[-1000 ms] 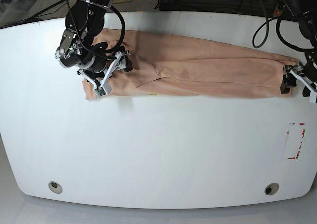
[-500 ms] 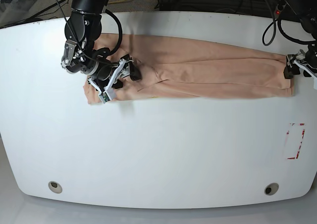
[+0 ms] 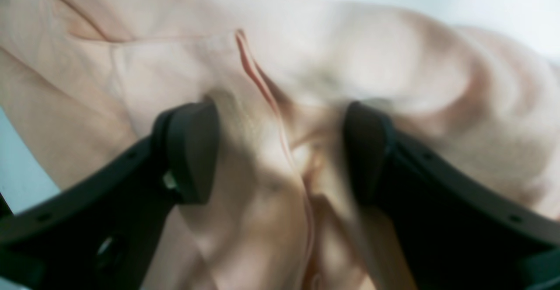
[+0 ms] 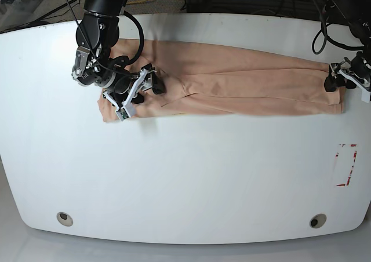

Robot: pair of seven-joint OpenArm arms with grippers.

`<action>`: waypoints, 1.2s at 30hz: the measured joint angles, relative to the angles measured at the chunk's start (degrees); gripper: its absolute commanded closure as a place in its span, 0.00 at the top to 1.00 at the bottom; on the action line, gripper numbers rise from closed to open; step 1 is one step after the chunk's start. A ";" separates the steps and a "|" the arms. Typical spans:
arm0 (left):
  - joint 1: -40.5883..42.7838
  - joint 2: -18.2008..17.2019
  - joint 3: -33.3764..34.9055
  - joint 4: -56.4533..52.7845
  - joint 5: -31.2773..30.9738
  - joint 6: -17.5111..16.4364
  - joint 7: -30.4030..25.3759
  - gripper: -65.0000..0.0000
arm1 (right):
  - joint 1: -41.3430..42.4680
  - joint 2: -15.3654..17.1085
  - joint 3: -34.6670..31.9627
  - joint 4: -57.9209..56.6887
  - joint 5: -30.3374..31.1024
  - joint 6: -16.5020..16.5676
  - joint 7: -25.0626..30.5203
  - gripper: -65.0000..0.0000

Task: Fold the T-shirt properly
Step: 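Grasp the strip end with the left gripper and fold it toward the right gripper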

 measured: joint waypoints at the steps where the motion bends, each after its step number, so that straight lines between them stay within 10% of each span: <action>1: 0.04 0.00 0.00 -0.04 -0.04 0.00 -0.11 0.81 | 0.00 0.00 0.00 0.00 -0.02 0.00 0.00 0.67; 4: 0.09 -0.11 0.24 -0.22 -0.26 0.02 -0.37 0.76 | 0.00 -0.02 0.02 0.00 -0.02 0.00 0.00 0.67; 11: 0.22 -0.24 3.58 -0.24 -0.04 0.02 -0.81 0.00 | 0.02 -0.04 0.07 0.00 -0.04 0.00 0.00 0.67; 24: 7.74 0.66 5.20 19.80 2.08 0.11 2.67 0.02 | 0.11 -0.04 0.13 -0.02 -0.02 0.02 0.00 0.67; 36: 9.97 0.55 26.32 41.62 1.57 0.04 1.99 0.02 | 0.33 -0.17 0.24 -0.02 -0.04 0.00 -0.02 0.67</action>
